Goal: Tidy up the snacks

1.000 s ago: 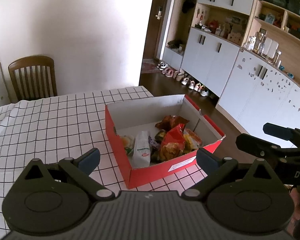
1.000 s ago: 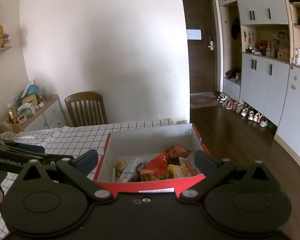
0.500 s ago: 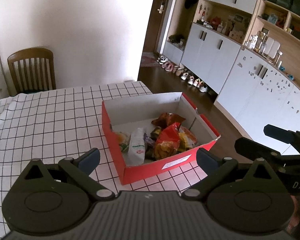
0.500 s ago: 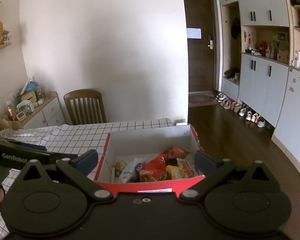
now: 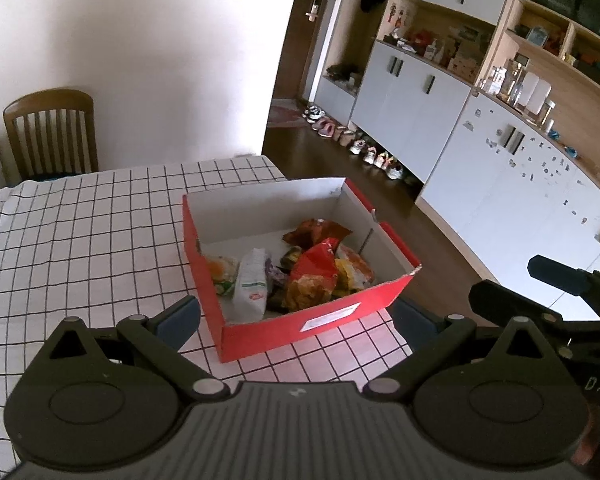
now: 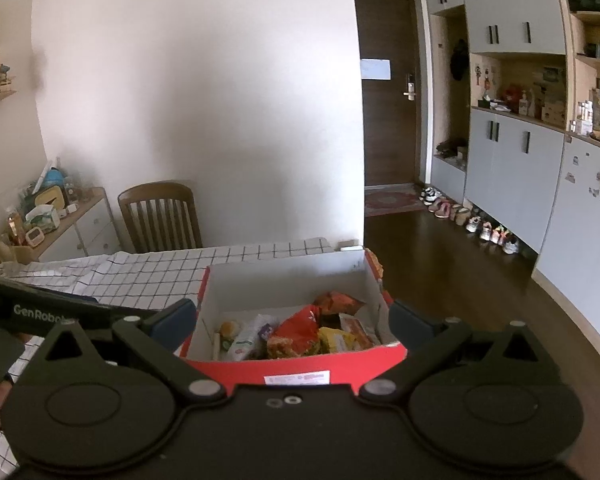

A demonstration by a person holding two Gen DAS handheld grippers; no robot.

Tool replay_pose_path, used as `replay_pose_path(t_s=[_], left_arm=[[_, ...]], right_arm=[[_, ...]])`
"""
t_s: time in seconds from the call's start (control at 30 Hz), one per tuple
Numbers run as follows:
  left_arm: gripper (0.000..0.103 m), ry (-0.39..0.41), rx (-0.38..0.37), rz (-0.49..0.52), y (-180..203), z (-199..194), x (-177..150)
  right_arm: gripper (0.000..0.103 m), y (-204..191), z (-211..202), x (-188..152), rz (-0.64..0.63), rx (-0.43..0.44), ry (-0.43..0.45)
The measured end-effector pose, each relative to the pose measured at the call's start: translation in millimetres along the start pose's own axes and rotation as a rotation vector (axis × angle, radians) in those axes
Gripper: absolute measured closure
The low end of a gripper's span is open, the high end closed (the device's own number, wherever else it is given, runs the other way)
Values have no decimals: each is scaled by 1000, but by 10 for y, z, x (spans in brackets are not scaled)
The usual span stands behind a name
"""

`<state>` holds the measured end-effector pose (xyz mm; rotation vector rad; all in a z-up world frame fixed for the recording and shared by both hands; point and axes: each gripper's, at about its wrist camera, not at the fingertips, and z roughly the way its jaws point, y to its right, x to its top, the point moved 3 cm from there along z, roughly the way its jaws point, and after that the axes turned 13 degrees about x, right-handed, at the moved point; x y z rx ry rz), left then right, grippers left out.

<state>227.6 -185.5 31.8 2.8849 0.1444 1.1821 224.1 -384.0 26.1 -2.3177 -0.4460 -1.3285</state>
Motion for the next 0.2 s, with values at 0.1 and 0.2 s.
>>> replay_pose_path(t_s=[0.1, 0.2], left_arm=[[0, -2, -11, 7, 42, 10, -11], [0, -11, -23, 11, 75, 33, -30]], right_arm=[[0, 30, -55, -27, 4, -16, -1], [0, 70, -99, -64, 15, -33, -1]])
